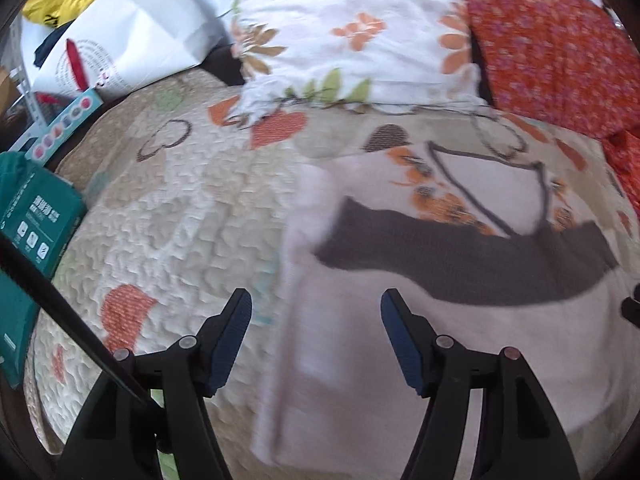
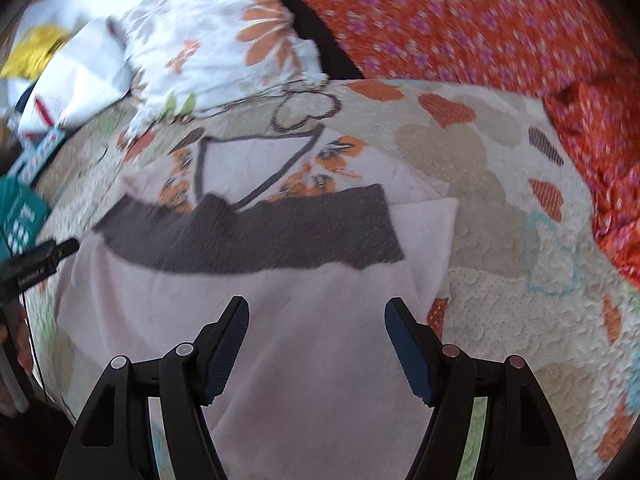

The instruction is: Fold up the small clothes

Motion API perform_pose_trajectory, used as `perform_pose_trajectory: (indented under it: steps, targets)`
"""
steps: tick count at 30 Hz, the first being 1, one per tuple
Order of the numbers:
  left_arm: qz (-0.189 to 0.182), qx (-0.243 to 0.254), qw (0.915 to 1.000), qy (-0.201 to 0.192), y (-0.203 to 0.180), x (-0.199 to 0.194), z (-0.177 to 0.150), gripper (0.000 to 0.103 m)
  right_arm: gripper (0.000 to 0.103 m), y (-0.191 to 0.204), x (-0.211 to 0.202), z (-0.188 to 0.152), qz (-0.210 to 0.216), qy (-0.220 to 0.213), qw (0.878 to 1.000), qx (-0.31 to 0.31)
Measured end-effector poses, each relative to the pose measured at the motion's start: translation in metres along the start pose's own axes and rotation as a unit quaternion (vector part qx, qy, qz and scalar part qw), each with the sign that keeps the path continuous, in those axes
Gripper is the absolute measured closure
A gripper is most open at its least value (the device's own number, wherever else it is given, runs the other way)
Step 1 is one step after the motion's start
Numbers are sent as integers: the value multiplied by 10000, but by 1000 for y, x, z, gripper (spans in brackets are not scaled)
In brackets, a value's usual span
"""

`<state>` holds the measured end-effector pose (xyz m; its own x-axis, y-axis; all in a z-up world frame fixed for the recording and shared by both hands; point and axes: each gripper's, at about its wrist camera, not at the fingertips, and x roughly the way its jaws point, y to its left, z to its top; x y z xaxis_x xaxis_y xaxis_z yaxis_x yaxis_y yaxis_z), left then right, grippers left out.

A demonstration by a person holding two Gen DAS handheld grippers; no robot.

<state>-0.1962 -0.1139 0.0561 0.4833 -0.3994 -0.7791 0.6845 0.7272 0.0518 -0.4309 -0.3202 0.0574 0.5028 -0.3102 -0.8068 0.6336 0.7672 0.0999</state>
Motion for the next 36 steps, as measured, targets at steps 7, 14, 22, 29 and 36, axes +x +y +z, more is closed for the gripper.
perform_pose_trajectory:
  steps: [7, 14, 22, 29, 36]
  targets:
    - [-484, 241, 9983, -239, -40, -40, -26, 37, 27, 42, -27, -28, -637, -233, 9911, -1142]
    - [-848, 88, 9960, 284, -50, -51, -87, 32, 27, -7, -53, -56, -331, 96, 9985, 432]
    - [-620, 359, 9942, 798, -69, -31, -120, 29, 27, -19, -42, -89, -637, 503, 9954, 513]
    - [-770, 239, 9934, 814, -70, -24, -124, 12, 18, -41, -16, -98, -1060, 1002, 9860, 805]
    - [-934, 183, 9925, 771, -72, -22, -125, 0, 9, -49, -12, -100, -1045, 1000, 9837, 1065]
